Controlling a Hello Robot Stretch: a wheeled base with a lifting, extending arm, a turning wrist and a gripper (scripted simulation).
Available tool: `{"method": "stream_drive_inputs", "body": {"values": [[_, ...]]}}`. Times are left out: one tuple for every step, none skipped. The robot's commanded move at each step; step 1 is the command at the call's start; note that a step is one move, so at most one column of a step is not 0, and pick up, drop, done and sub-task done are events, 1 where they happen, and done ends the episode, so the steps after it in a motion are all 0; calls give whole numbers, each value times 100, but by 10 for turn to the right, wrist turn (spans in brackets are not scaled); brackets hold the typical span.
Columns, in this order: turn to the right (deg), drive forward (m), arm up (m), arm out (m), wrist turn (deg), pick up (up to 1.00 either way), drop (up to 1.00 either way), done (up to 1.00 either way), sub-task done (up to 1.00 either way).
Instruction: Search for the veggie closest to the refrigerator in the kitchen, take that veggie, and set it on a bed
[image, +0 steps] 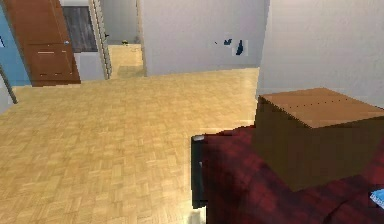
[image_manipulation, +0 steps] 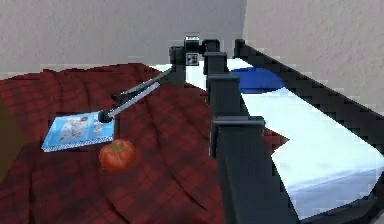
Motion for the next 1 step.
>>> {"method": "stream_drive_inputs", "body": {"values": [[0, 0, 0, 0, 0, 0, 0, 100, 0]]}}
